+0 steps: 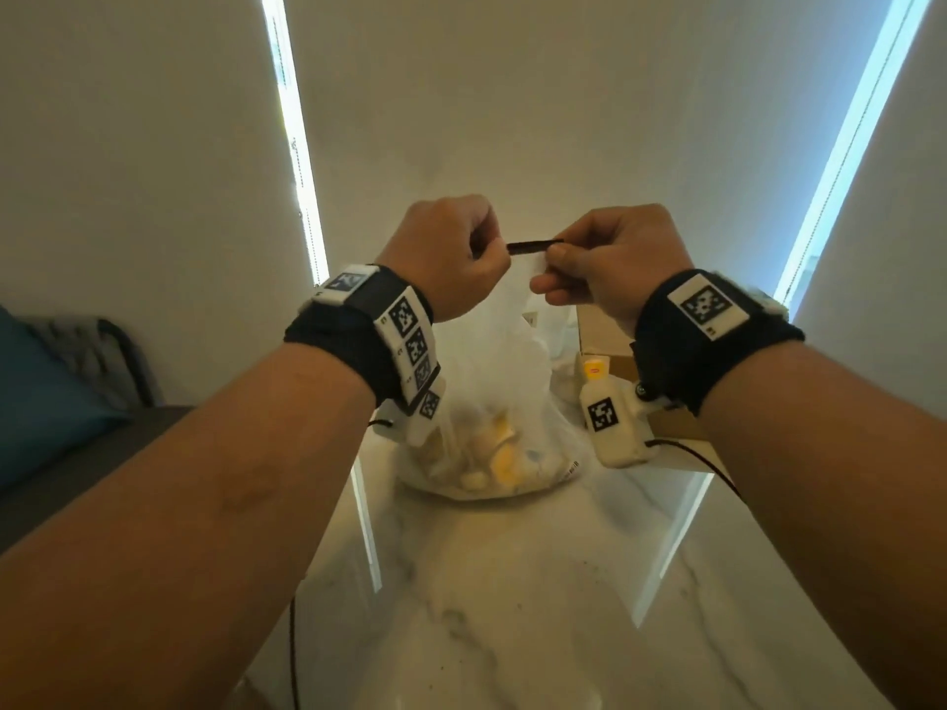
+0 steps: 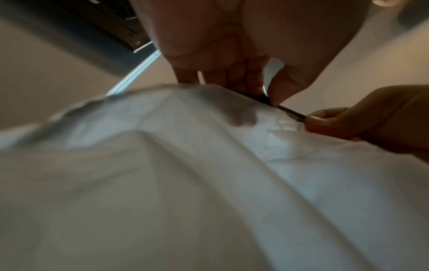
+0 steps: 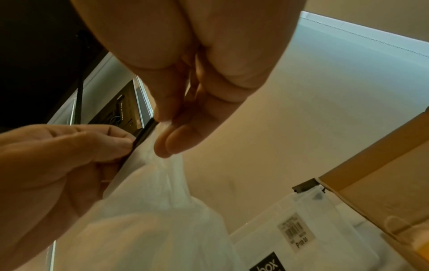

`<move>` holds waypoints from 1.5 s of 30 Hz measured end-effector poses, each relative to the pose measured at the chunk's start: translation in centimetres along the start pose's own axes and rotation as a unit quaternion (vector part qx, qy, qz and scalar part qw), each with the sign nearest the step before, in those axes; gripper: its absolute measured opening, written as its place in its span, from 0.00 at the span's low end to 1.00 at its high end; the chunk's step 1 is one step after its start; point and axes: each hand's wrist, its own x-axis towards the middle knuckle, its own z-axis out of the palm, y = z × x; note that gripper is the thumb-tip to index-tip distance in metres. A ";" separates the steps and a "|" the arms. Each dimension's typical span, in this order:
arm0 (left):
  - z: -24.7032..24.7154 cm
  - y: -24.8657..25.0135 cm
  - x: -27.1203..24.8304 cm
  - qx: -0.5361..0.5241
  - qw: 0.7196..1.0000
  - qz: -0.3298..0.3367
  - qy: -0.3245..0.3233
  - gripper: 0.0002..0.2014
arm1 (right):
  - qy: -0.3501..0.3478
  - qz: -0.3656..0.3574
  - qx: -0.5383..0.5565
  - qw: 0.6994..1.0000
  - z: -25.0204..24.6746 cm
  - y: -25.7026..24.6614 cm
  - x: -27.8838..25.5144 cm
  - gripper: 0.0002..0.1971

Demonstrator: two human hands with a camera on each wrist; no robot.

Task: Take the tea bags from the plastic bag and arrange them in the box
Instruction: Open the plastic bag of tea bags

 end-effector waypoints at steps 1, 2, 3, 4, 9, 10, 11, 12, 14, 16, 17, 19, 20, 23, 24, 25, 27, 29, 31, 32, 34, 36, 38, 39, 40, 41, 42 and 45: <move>-0.1 -0.1 -0.3 0.001 1.000 -0.003 -0.010 0.04 | -0.001 0.002 0.001 1.000 -0.3 0.3 -0.2 0.03; -0.1 0.1 -0.6 0.006 1.000 0.001 -0.017 0.04 | -0.002 0.002 -0.001 1.000 -0.6 0.6 -0.4 0.03; 0.0 0.4 -0.8 0.013 1.000 0.007 -0.023 0.04 | 0.001 0.003 -0.002 1.000 -1.0 0.9 -0.6 0.03; 0.0 0.8 -0.8 0.019 0.999 0.011 -0.029 0.04 | 0.009 0.007 0.003 1.000 -1.5 1.2 -0.8 0.03; -1.2 1.2 -1.8 0.078 0.996 -0.013 -0.037 0.03 | 0.017 0.018 0.029 0.999 -4.3 1.6 -1.7 0.03; -1.4 1.0 -2.2 0.085 0.996 -0.019 -0.036 0.03 | 0.017 0.017 0.030 0.999 -4.8 1.8 -1.8 0.04; -1.5 0.9 -2.5 0.088 0.995 -0.022 -0.034 0.03 | 0.018 0.013 0.030 0.999 -5.1 2.0 -1.8 0.04; -1.4 0.8 -2.7 0.088 0.995 -0.023 -0.031 0.03 | 0.018 0.009 0.032 0.999 -5.3 2.3 -1.7 0.05; -1.1 0.3 -2.9 0.078 0.997 -0.023 -0.013 0.03 | 0.019 0.004 0.042 0.999 -5.2 2.8 -1.5 0.05; -0.8 -0.2 -2.5 0.061 0.998 -0.022 0.001 0.03 | 0.021 0.007 0.058 0.998 -5.1 3.1 -1.1 0.05; -0.6 -0.4 -2.2 0.055 0.998 -0.020 0.001 0.04 | 0.024 0.010 0.062 0.998 -5.1 3.2 -0.9 0.05; -0.1 -0.9 -1.7 0.044 0.999 -0.016 0.001 0.04 | 0.026 0.018 0.058 0.998 -5.2 3.5 -0.4 0.05; 0.2 -1.0 -1.6 0.040 0.999 -0.011 0.002 0.04 | 0.027 0.020 0.053 0.998 -5.2 3.7 -0.2 0.05; 0.7 -0.8 -2.0 0.019 1.000 0.003 0.007 0.04 | 0.032 0.020 0.053 0.998 -5.3 3.7 -0.3 0.05; 0.6 -0.7 -2.2 0.014 1.000 0.001 0.009 0.04 | 0.031 0.020 0.055 0.998 -5.4 3.5 -0.5 0.05; 0.5 -0.5 -2.4 0.013 1.000 0.000 0.009 0.04 | 0.030 0.020 0.053 0.998 -5.5 3.3 -0.8 0.04; 0.1 -0.2 -2.7 0.022 1.000 0.002 0.008 0.04 | 0.029 0.019 0.040 0.999 -5.7 2.7 -1.3 0.04; -0.5 0.1 -3.0 0.048 0.999 0.003 0.011 0.03 | 0.026 0.012 0.032 0.999 -5.8 2.1 -1.8 0.04; -1.3 0.2 -3.2 0.089 0.996 0.001 0.006 0.03 | 0.033 0.003 0.037 0.999 -6.1 1.6 -2.4 0.05; -1.8 0.2 -3.5 0.105 0.994 -0.006 0.004 0.03 | 0.035 0.000 0.036 0.999 -6.1 1.5 -2.7 0.05; -2.7 0.1 -4.2 0.126 0.992 -0.026 0.002 0.03 | 0.037 -0.001 0.030 0.999 -6.3 1.2 -3.1 0.06; -3.6 0.4 -5.2 0.151 0.988 -0.041 -0.003 0.04 | 0.032 0.002 0.028 0.999 -6.3 0.9 -3.9 0.06; -4.0 1.2 -5.5 0.152 0.987 -0.045 -0.009 0.03 | 0.024 0.000 0.032 0.999 -6.2 0.5 -4.4 0.05; -4.0 1.9 -5.4 0.131 0.990 -0.045 -0.019 0.04 | 0.019 0.001 0.033 0.999 -6.2 0.3 -4.6 0.06; -3.9 2.5 -5.2 0.100 0.994 -0.040 -0.037 0.08 | 0.016 0.002 0.033 0.999 -6.1 0.2 -4.6 0.06; -3.8 3.2 -4.8 0.075 0.995 -0.032 -0.059 0.11 | 0.014 0.003 0.034 0.999 -6.1 0.2 -4.6 0.06; -3.6 3.8 -4.4 0.064 0.994 -0.026 -0.080 0.11 | 0.013 0.004 0.034 0.999 -6.1 0.2 -4.5 0.07; -3.2 4.5 -3.2 0.046 0.992 -0.043 -0.111 0.07 | 0.019 0.010 0.028 0.999 -6.1 0.3 -4.2 0.07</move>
